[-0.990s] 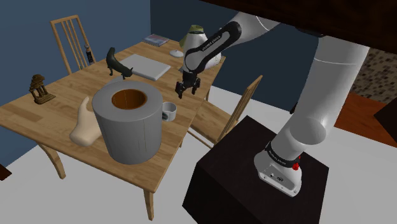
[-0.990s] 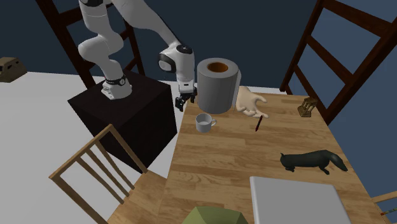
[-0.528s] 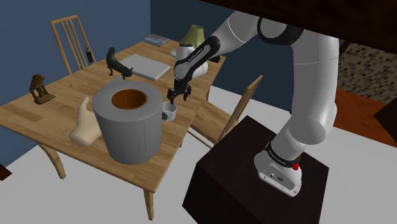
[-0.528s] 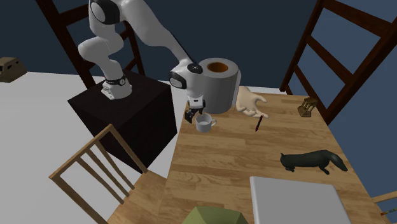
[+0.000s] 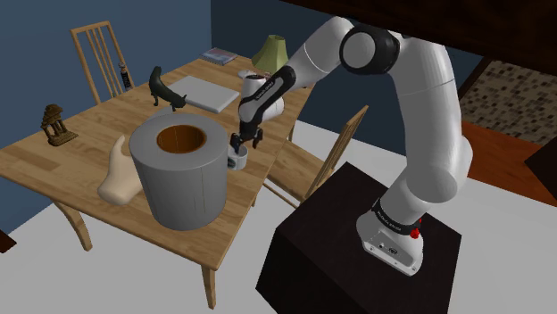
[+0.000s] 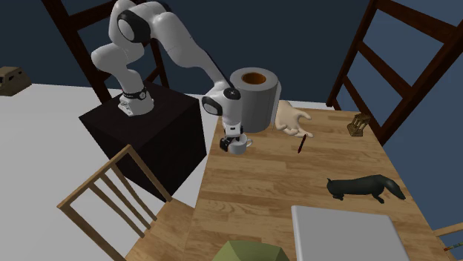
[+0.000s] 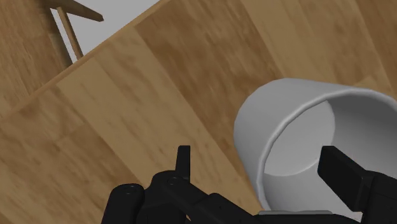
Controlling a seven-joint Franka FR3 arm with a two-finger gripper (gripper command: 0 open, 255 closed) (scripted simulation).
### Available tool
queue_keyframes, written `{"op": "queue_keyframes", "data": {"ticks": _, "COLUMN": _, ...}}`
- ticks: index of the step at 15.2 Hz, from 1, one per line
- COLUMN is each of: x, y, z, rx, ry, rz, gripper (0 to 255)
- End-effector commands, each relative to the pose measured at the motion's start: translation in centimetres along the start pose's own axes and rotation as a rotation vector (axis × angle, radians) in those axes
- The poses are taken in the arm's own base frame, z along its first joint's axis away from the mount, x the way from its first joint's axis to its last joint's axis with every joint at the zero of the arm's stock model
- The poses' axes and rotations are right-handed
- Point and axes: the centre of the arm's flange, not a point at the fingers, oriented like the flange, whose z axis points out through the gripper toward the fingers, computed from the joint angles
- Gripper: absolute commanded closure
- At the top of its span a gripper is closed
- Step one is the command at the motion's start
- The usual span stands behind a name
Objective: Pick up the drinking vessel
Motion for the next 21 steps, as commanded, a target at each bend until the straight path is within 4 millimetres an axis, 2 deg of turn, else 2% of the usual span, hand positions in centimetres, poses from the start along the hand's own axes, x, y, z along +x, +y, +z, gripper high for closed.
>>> {"op": "queue_keyframes", "data": {"ticks": 1, "x": 0.1, "y": 0.0, "z": 1.1, "rx": 0.0, "ry": 0.0, "rz": 0.0, "gripper": 0}}
{"op": "queue_keyframes", "data": {"ticks": 3, "x": 0.1, "y": 0.0, "z": 1.4, "rx": 0.0, "ry": 0.0, "rz": 0.0, "gripper": 0}}
{"op": "queue_keyframes", "data": {"ticks": 4, "x": 0.1, "y": 0.0, "z": 1.4, "rx": 0.0, "ry": 0.0, "rz": 0.0, "gripper": 255}}
{"op": "queue_keyframes", "data": {"ticks": 13, "x": 0.1, "y": 0.0, "z": 1.4, "rx": 0.0, "ry": 0.0, "rz": 0.0, "gripper": 255}}
{"op": "queue_keyframes", "data": {"ticks": 21, "x": -0.1, "y": -0.2, "z": -2.9, "rx": 0.0, "ry": 0.0, "rz": 0.0, "gripper": 255}}
